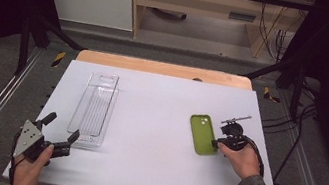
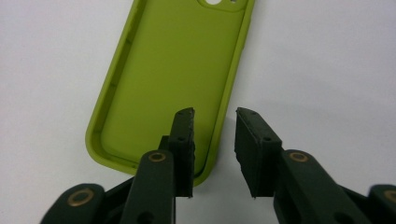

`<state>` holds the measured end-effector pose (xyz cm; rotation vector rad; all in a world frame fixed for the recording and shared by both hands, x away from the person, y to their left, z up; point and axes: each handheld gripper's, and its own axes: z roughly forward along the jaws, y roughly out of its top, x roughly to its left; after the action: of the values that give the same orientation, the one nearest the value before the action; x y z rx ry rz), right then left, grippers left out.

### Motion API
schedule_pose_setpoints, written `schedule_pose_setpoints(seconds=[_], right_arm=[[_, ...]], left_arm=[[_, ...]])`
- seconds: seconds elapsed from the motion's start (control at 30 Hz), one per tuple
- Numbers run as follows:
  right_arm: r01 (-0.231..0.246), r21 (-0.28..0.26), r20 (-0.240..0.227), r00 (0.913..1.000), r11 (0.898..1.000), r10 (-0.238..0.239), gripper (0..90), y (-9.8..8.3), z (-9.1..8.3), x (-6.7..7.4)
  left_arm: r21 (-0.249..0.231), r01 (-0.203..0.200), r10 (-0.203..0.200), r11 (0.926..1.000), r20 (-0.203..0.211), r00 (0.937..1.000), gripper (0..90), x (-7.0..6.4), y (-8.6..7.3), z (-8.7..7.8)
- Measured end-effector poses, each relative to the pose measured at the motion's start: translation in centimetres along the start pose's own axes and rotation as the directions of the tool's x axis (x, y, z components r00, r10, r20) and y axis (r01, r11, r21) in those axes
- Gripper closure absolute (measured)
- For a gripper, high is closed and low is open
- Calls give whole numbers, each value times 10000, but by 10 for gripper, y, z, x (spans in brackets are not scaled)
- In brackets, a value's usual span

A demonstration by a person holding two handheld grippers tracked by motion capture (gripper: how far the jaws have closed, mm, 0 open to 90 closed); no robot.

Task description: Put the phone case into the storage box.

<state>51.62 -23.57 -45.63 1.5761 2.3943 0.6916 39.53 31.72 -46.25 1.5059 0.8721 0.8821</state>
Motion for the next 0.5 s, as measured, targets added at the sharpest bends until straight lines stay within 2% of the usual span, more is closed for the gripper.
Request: schedule_pose_setpoints(seconds=[0.17, 0.5], right_arm=[[-117, 76, -57, 9999, 9999, 118, 746, 0, 1, -2], [-330, 370, -108, 9994, 9988, 335, 789, 0, 2, -1]], left_arm=[[16, 21, -21, 10000, -27, 10000, 15, 0, 0, 0], [18, 12, -12, 10000, -17, 10000, 15, 0, 0, 0]])
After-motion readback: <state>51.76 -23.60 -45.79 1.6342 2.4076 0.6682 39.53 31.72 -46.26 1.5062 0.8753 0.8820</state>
